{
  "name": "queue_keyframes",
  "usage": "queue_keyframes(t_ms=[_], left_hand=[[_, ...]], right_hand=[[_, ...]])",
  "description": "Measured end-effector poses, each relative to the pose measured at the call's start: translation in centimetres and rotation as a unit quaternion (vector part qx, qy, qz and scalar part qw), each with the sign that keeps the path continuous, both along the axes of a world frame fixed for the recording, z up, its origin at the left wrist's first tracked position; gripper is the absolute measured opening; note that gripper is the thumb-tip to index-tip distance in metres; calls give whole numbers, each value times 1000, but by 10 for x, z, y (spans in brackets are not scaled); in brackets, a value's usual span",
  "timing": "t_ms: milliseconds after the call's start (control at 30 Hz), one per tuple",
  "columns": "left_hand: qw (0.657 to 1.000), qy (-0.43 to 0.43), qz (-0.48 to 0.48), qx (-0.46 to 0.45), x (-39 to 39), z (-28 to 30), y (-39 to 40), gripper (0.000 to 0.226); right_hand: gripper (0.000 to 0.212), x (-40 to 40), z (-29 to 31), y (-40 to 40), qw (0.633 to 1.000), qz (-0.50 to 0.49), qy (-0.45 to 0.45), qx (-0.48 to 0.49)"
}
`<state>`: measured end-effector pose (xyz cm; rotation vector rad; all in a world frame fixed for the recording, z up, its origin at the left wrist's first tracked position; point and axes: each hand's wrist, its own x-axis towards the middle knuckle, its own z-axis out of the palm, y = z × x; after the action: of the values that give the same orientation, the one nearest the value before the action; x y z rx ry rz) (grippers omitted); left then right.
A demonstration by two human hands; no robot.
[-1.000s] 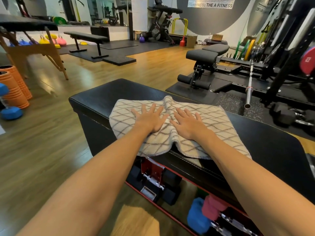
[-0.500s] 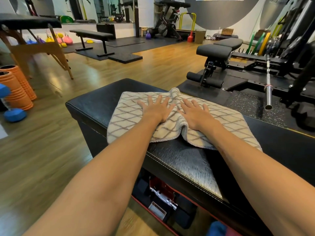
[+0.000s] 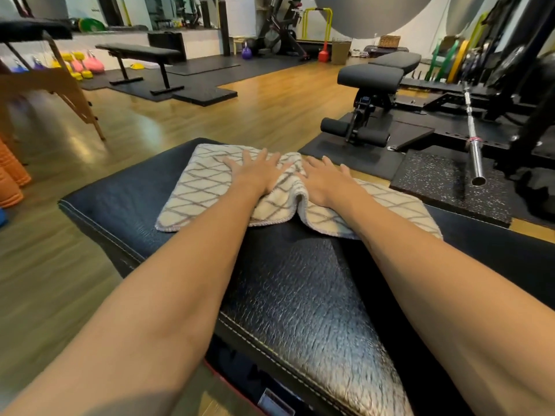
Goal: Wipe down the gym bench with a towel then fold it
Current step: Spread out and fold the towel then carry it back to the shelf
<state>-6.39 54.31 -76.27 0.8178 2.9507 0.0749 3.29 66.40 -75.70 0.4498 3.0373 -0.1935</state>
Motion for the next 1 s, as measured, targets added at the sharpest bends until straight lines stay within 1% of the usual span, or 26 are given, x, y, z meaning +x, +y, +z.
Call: queue_keyframes(t_ms=[167, 333, 500, 667, 867, 1000], left_hand=[[1000, 22, 0, 13, 8, 1, -5, 72], [1000, 15, 2, 15, 31, 1, -19, 67], [1000, 9, 3, 4, 64, 3, -37, 67], [1000, 13, -1, 3, 104, 5, -60, 68], [1000, -23, 2, 8, 155, 11, -71, 68], [999, -29, -18, 17, 194, 16, -69, 70]], right_hand=[[63, 8, 3, -6, 1000, 0, 13, 7], [63, 29, 5, -16, 1000, 12, 10, 2], [65, 61, 6, -28, 1000, 26, 12, 6], [68, 103, 9, -44, 1000, 29, 4, -11], [69, 167, 9, -53, 999, 25, 8, -24], [70, 210, 13, -49, 1000, 10, -3, -26]])
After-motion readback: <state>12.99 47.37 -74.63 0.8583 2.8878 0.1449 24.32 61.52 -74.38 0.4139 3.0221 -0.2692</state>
